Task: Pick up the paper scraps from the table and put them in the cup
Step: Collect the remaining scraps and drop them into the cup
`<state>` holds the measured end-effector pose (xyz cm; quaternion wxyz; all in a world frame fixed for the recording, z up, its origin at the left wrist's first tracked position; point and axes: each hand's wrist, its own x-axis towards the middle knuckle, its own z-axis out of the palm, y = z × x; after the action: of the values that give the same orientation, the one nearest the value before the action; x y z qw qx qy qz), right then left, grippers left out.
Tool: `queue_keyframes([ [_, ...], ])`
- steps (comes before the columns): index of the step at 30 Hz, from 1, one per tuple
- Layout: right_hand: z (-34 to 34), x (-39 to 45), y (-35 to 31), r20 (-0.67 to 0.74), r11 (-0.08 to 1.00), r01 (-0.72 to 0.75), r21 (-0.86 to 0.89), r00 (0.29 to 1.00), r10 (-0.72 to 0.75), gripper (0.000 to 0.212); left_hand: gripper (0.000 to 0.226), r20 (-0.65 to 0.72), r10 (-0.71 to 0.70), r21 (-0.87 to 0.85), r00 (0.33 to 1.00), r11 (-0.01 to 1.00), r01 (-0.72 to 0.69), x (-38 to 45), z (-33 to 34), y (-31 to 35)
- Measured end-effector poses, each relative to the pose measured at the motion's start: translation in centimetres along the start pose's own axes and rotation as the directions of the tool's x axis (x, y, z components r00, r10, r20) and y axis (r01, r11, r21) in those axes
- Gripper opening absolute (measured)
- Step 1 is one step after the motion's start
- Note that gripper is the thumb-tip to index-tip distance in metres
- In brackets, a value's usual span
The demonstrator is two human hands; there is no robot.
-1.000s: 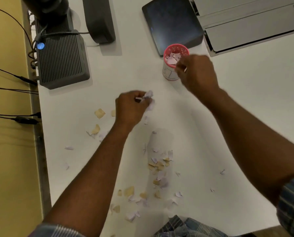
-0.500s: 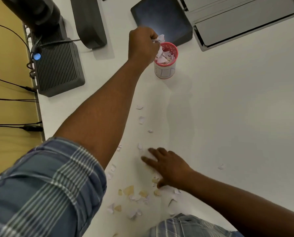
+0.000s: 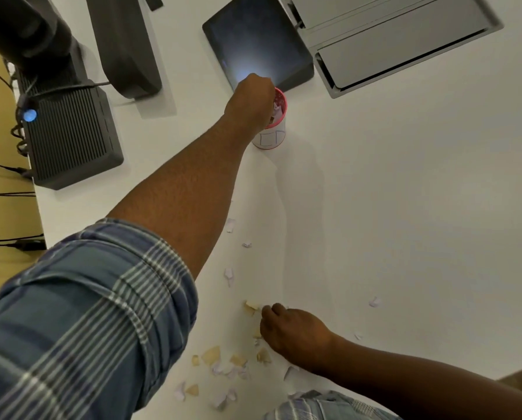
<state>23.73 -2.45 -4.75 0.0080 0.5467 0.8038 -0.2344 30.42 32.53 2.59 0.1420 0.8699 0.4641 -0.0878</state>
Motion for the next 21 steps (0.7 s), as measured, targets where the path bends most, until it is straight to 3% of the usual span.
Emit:
queue_keyframes([
  [6, -0.5, 0.3, 0.3, 0.052, 0.999, 0.004, 0.039, 0.999, -0.006, 0.021, 0.048, 0.047, 0.048, 0.045, 0.998, 0.998, -0.050, 0.2, -0.8, 0.6],
  [9, -1.3, 0.8, 1.7, 0.057, 0.952, -0.115, 0.282, 0.993, 0.103, 0.002, 0.047, 0.033, 0.059, -0.008, 0.998, 0.998, -0.059, -0.2, -2.2, 0.3],
  [10, -2.1, 1.2, 2.3, 0.067, 0.918, -0.173, 0.357, 0.985, 0.159, 0.011, 0.045, 0.018, 0.073, -0.036, 0.997, 0.997, -0.072, -0.6, -2.8, 0.0],
  [13, -5.3, 2.2, 4.4, -0.029, 0.815, -0.251, 0.523, 0.950, 0.312, 0.014, 0.037, -0.110, 0.070, -0.148, 0.992, 0.985, -0.086, -2.6, -4.0, -1.5],
  [17, -11.2, 3.4, 7.1, -0.158, 0.729, -0.278, 0.626, 0.870, 0.468, 0.008, 0.030, -0.310, -0.103, -0.355, 0.945, 0.935, -0.014, -6.0, -2.6, -3.9],
  [21, -16.2, 5.4, 9.3, -0.299, 0.747, -0.277, 0.604, 0.791, 0.535, 0.008, 0.027, -0.266, -0.212, -0.521, 0.940, 0.853, 0.045, -10.9, 2.7, -7.4],
])
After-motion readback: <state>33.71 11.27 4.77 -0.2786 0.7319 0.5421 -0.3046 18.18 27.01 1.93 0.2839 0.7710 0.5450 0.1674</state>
